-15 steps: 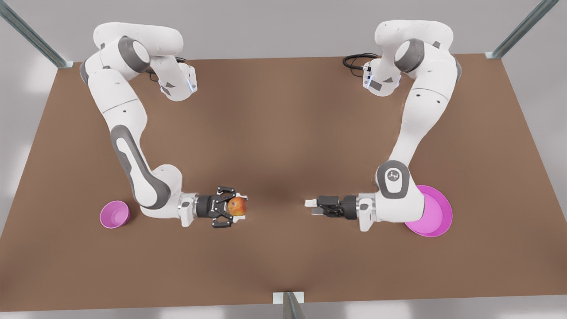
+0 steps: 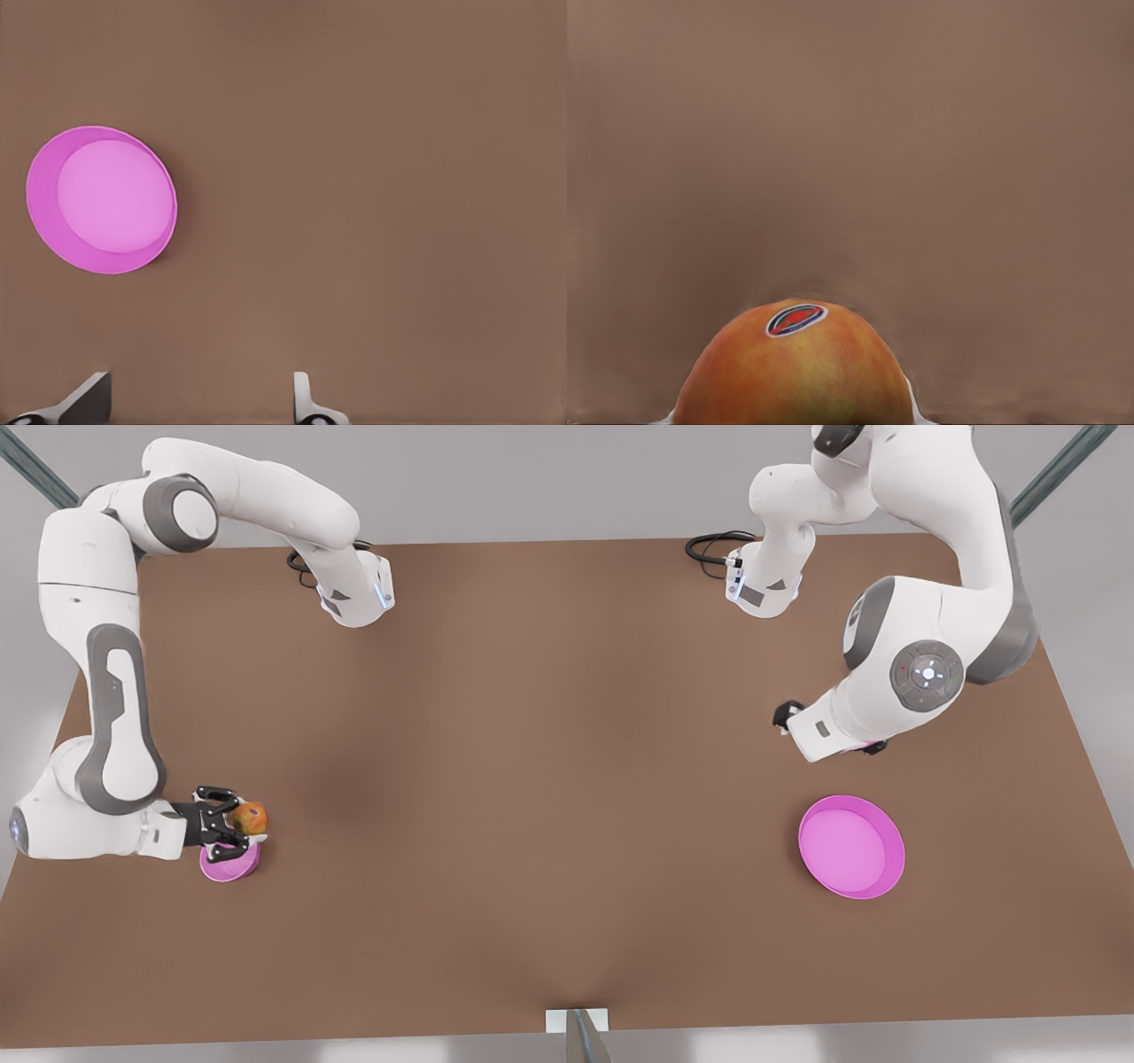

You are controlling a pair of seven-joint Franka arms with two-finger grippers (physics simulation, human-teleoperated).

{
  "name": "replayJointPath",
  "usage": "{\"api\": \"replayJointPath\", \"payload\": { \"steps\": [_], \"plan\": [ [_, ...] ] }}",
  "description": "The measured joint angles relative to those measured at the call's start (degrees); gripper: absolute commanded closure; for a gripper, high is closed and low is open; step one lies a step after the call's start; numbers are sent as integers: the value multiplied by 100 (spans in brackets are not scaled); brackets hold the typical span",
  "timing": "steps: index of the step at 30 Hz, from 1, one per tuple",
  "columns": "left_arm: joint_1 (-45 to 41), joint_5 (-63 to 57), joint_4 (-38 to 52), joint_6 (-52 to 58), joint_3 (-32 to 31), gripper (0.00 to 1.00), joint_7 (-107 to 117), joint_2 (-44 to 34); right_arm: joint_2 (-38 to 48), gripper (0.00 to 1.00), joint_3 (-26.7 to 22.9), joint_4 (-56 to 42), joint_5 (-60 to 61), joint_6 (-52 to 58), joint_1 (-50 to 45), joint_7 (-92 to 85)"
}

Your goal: Use the left arm to pick up the apple from the plate, transfer it to the gripper of the right arm, and then use the right arm to place it into the bowl

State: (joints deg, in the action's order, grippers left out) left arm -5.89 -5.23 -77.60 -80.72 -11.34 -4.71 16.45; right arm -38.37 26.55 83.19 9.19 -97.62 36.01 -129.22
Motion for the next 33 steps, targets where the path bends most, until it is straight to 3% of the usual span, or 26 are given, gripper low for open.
{"api": "replayJointPath", "payload": {
  "steps": [7,19,20,21,28,33],
  "plan": [
    [-29,-156,74,269,-53,0,331,-36,-400,36,-5,-165,-1485,-562,134,168],
    [-25,-170,49,313,-50,0,673,-22,-791,35,-11,114,-1863,-2076,289,168],
    [-24,-174,49,309,-50,0,693,-21,-784,29,-11,140,-1866,-2129,310,166],
    [-24,-177,49,306,-50,0,711,-21,-776,0,-12,169,-1860,-2175,324,164],
    [-19,-196,49,277,-50,0,816,-13,-515,0,18,227,-1837,-2267,329,214],
    [-15,-206,60,270,-47,0,869,-32,451,0,61,-630,-2243,-826,-253,1919]
  ]
}}
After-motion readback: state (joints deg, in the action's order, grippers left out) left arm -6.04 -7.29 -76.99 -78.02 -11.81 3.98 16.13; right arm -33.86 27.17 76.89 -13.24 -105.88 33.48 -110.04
